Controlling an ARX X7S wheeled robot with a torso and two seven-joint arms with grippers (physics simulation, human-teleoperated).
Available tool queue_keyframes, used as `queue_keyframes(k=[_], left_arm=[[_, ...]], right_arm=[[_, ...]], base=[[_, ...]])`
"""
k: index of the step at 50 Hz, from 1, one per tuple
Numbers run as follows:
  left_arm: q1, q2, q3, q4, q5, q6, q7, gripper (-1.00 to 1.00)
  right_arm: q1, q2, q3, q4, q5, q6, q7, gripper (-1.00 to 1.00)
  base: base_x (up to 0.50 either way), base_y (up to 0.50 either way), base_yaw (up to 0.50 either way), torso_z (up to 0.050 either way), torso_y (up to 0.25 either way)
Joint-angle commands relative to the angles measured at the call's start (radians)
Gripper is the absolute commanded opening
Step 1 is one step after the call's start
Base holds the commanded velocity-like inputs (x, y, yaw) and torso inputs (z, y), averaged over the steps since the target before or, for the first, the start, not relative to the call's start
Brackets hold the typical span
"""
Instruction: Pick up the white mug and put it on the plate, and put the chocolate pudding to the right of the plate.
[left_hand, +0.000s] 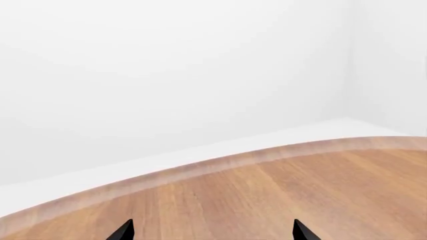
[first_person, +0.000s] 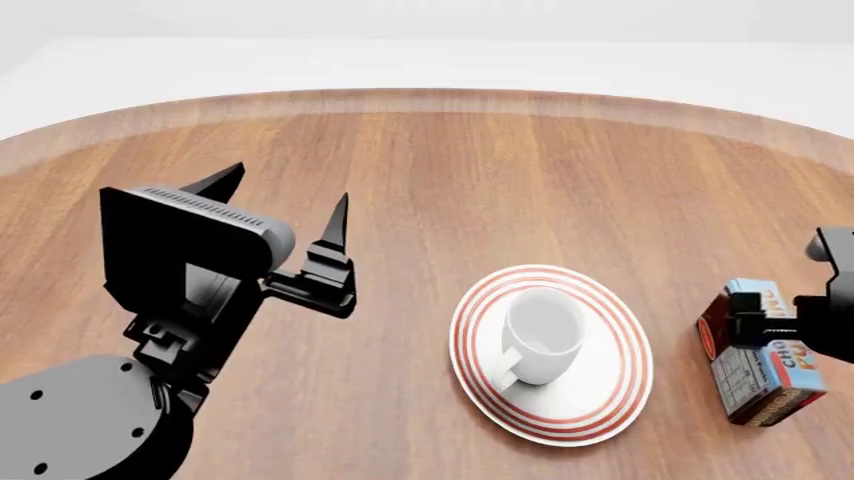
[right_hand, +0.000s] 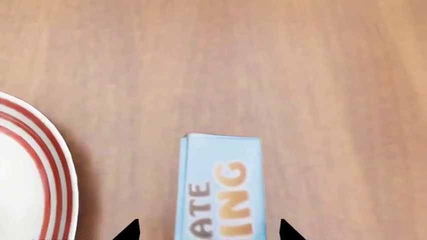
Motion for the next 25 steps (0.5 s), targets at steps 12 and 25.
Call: queue_keyframes(k=[12, 25], left_arm=[[0.013, 0.022, -0.032, -0.003, 0.017, 0.014, 0.03, 1.0], [0.022, 0.016, -0.034, 0.002, 0.019, 0.02, 0.029, 1.0]], right_arm=[[0.08, 0.119, 0.039, -0.287, 0.022, 0.197, 0.064, 1.0], [0.152, 0.136, 0.03, -0.37, 0.022, 0.276, 0.076, 1.0]], base=[[0.0, 0.0, 0.0, 0.0, 0.0], [0.0, 0.0, 0.0, 0.0, 0.0]])
